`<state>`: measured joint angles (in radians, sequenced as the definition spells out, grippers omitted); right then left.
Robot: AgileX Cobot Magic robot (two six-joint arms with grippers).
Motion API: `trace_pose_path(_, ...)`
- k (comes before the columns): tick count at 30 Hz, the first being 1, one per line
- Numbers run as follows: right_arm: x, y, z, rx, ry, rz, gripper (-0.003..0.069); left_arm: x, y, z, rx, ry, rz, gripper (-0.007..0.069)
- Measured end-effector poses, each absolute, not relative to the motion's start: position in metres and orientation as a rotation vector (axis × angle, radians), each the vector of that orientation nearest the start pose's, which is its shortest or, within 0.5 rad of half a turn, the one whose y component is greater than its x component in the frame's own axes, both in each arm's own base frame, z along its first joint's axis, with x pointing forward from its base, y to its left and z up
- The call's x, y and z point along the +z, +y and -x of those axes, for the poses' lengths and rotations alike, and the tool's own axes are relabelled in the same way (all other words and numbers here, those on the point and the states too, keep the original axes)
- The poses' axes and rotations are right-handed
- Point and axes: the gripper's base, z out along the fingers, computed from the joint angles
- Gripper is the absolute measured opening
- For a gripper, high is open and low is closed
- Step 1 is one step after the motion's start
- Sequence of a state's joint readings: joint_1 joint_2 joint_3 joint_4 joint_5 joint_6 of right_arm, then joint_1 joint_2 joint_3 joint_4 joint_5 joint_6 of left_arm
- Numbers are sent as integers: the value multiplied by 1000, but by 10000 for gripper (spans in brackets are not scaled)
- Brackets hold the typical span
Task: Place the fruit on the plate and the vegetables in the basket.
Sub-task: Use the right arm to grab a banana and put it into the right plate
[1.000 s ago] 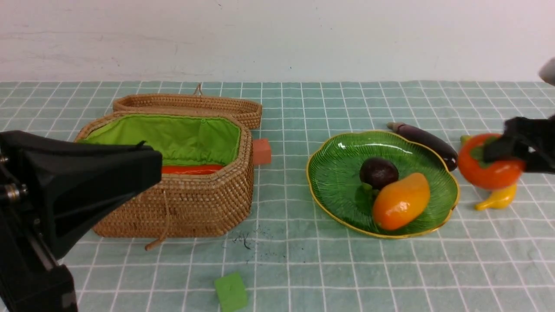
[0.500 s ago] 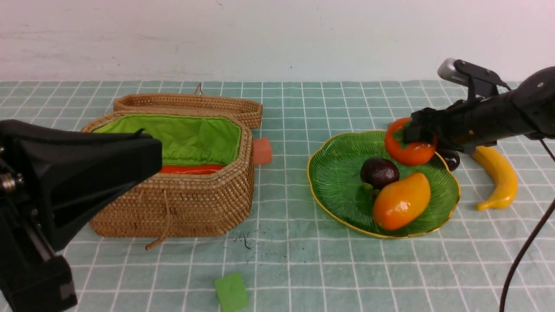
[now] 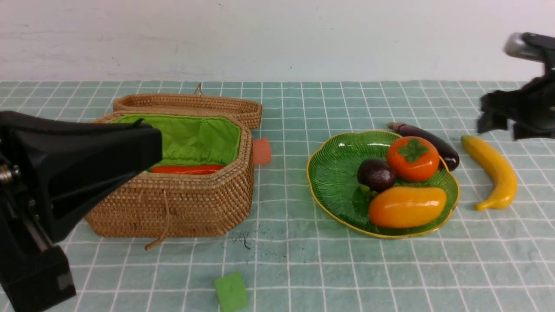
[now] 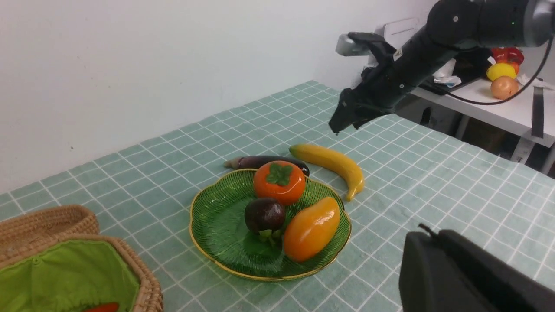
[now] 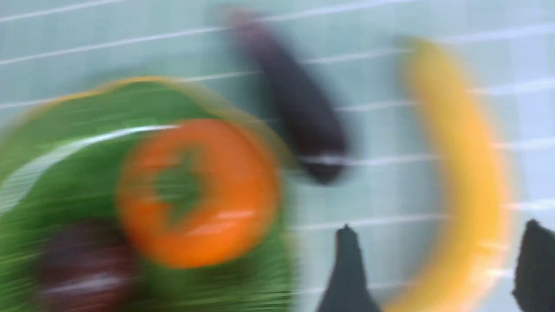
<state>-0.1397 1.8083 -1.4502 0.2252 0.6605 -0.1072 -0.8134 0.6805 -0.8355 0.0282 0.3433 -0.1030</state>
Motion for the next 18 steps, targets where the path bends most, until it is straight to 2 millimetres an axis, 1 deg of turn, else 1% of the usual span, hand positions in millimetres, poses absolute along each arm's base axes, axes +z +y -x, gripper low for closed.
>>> trace_pose_path(2,256,-53,-408,90,2507,-250,441,403,-96,-92,-661,1598,-609,8)
trace_pose_path(3,244,-56,-413,67,2525,-257,437,403,-96,-92,-662,1597,-609,8)
trace_pose_path(4,244,-56,-413,65,2522,-258,437,403,-96,-92,-662,1597,-609,8)
trace_pose_path(5,228,-58,-419,54,2541,-268,440,403,-96,-92,-662,1597,-609,8)
trace_pose_path(6,217,-58,-423,52,2549,-273,446,403,-96,-92,-662,1597,-609,8)
trace_pose_path(9,195,-60,-431,44,2563,-283,472,404,-96,-92,-662,1596,-608,8)
trace_pose_path(11,176,-62,-436,21,2583,-268,496,404,-96,-92,-662,1596,-608,8)
trace_pose_path(15,160,-63,-438,1,2613,-251,498,404,-96,-92,-662,1596,-608,8)
trace_pose_path(18,158,-64,-438,-10,2615,-240,476,404,-96,-92,-662,1596,-608,8)
